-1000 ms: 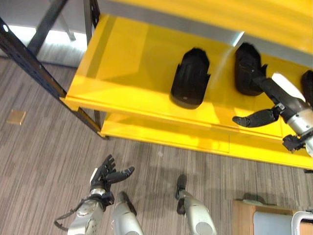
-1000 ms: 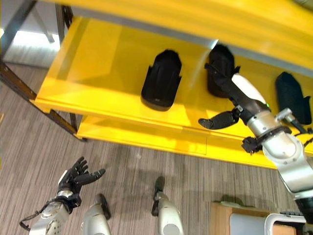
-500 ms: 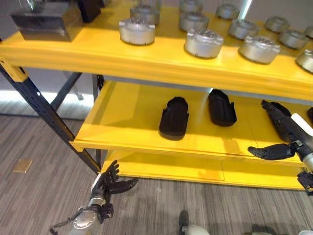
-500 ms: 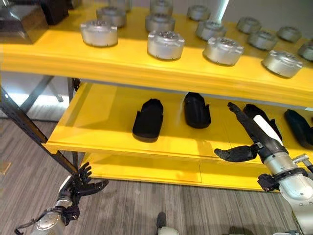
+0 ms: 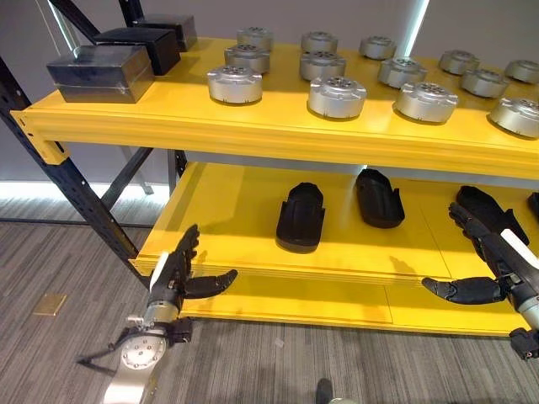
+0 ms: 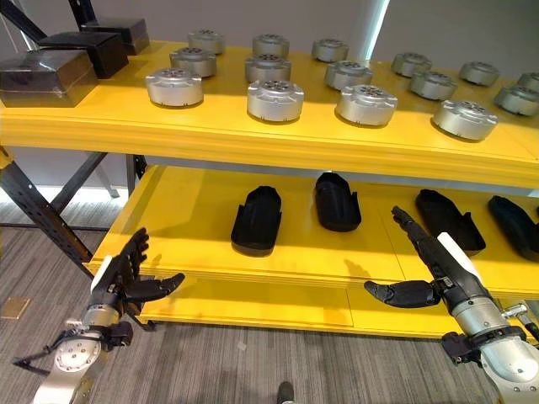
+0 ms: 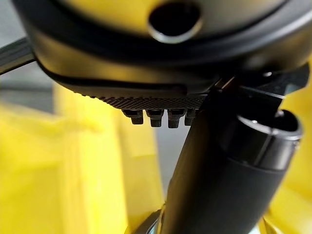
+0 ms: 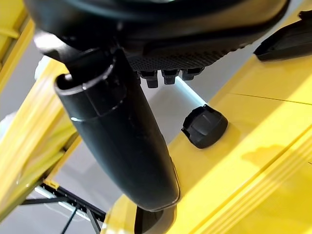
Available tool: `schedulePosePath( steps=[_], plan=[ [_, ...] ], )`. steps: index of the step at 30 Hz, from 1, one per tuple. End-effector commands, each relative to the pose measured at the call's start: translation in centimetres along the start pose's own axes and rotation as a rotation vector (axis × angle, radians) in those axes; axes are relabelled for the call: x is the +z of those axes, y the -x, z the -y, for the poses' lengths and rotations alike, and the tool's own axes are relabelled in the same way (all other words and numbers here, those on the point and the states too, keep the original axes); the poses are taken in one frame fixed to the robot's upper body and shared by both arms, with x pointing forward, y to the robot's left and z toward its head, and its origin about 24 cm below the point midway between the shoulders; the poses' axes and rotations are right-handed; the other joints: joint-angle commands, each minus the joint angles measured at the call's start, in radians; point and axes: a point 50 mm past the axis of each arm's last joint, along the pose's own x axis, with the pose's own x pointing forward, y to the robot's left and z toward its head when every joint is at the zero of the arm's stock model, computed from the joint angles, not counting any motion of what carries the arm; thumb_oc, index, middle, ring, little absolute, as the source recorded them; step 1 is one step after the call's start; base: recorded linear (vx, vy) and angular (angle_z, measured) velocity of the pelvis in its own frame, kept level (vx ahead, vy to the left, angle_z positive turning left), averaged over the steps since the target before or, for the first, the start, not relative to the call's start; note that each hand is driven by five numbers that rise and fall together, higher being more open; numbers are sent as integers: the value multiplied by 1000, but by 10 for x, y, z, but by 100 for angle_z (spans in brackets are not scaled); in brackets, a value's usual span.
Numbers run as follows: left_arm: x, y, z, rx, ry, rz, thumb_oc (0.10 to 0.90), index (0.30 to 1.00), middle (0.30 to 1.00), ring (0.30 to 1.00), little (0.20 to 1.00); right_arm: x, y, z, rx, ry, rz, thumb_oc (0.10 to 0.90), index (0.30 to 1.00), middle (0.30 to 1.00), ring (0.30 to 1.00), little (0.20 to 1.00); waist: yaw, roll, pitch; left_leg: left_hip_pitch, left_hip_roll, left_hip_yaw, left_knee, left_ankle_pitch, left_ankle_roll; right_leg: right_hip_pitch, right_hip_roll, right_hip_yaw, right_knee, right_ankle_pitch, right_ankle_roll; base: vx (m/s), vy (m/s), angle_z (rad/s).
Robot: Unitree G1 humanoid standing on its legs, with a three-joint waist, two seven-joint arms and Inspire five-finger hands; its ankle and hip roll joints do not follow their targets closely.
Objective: Move parts from the plastic box to the shelf.
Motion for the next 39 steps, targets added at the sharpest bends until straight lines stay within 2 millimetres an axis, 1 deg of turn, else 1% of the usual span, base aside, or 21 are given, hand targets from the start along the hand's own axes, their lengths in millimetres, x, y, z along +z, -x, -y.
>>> schedulePosePath(
  steps=[1,2,5,6,7,8,9,10,12,14,16,21,24,26,29,30,31,33,39],
  plan=[
    [74,-27,-16,91,-251,414,900,1000,1000,1000,1000,59,-5,34,-141,46,330,900,1000,1000,1000,1000,-4,16,-22,6,98,26,-30,124,-51,95,-122,54,21,9,135,42,5,-5],
    [80,-32,-16,87,-376,448,900,1000,1000,1000,1000,59,-6,34,-138,50,331,900,1000,1000,1000,1000,-12,24,-24,10,97,27,-30,123,-52,95,-124,57,26,5,136,32,10,-6],
    [82,-39,-10,47,-475,473,900,1000,1000,1000,1000,59,-6,34,-141,45,335,900,1000,1000,1000,1000,-22,35,-24,16,92,30,-30,120,-50,95,-127,65,31,1,136,9,4,-2],
    [87,-45,-6,35,-576,513,900,1000,1000,1000,1000,58,-8,33,-150,36,343,900,1000,1000,1000,1000,-32,46,-22,20,87,35,-30,113,-48,90,-131,73,36,-2,137,0,0,0],
    [87,-46,-6,35,-577,514,900,1000,1000,1000,1000,58,-8,33,-151,35,343,900,1000,1000,1000,1000,-30,44,-22,20,87,35,-29,113,-48,90,-131,74,37,-2,138,21,31,-5],
    [94,-50,-2,15,-668,562,900,1000,1000,1000,1000,58,-8,32,-156,37,349,900,1000,1000,1000,1000,-42,55,-22,23,83,43,-30,108,-48,88,-134,76,36,-3,140,22,19,-5],
    [96,-52,2,8,-693,578,900,1000,1000,1000,1000,56,-8,31,-164,27,347,900,1000,1000,1000,1000,-46,60,-22,25,81,44,-30,107,-48,86,-136,78,35,-2,141,0,0,0],
    [96,-53,2,8,-694,580,900,1000,1000,1000,1000,56,-7,31,-166,27,347,900,1000,1000,1000,1000,-45,60,-22,24,81,44,-30,107,-48,86,-136,78,35,-2,141,0,0,0],
    [102,-56,5,11,-759,619,900,1000,1000,1000,1000,55,-7,29,-172,17,352,900,1000,1000,1000,1000,-51,67,-20,23,81,46,-29,106,-48,84,-138,80,35,-2,142,7,4,-2],
    [104,-60,8,-2,-829,638,900,1000,1000,1000,1000,57,-5,28,-178,15,364,900,1000,1000,1000,1000,-60,77,-17,21,82,47,-28,108,-50,79,-138,83,34,-4,142,7,12,-9],
    [107,-64,14,-6,-869,668,900,1000,1000,1000,1000,54,-3,25,-187,0,358,900,1000,1000,1000,1000,-72,90,-8,15,85,50,-27,111,-52,67,-136,89,36,-8,140,-9,11,-9],
    [107,-73,20,-17,-905,671,900,1000,1000,1000,1000,51,5,25,-216,-10,353,900,1000,1000,1000,1000,-105,121,22,-13,100,59,-23,131,-60,14,-123,111,52,-19,132,-50,8,-4],
    [108,-76,22,-7,-906,668,900,1000,1000,1000,1000,48,9,26,-231,-14,339,900,1000,1000,1000,1000,-120,131,39,-21,108,72,-22,138,-63,-12,-114,128,62,-22,128,-57,0,-13],
    [108,-79,23,-1,-900,664,900,1000,1000,1000,1000,46,10,26,-239,-12,331,900,1000,1000,1000,1000,-130,135,52,-27,113,79,-20,145,-66,-30,-109,138,66,-21,126,-64,3,-21],
    [114,-83,24,12,-886,680,900,1000,1000,1000,1000,44,11,26,-241,-14,324,900,1000,1000,1000,1000,-146,140,72,-39,120,89,-21,155,-71,-62,-101,153,75,-21,123,-52,3,-13],
    [116,-84,23,18,-883,678,900,1000,1000,1000,1000,44,11,26,-243,-17,325,900,1000,1000,1000,1000,-150,145,75,-36,118,80,-25,143,-85,-66,-99,165,74,-34,131,-19,24,-23],
    [116,-86,23,19,-887,676,900,1000,1000,1000,1000,44,11,25,-239,-16,325,900,1000,1000,1000,1000,-152,146,77,-41,120,85,-24,145,-87,-76,-97,171,77,-35,130,6,14,-17],
    [115,-90,25,15,-883,667,900,1000,1000,1000,1000,46,9,22,-223,-15,336,900,1000,1000,1000,1000,-161,149,82,-44,124,97,-28,151,-90,-92,-92,182,77,-30,129,-44,-18,-6],
    [123,-100,34,25,-864,684,900,1000,1000,1000,1000,50,5,16,-197,-16,360,900,1000,1000,1000,1000,-182,152,102,-55,131,126,-29,159,-95,-139,-78,210,83,-23,125,-55,-15,-19]
  ],
)
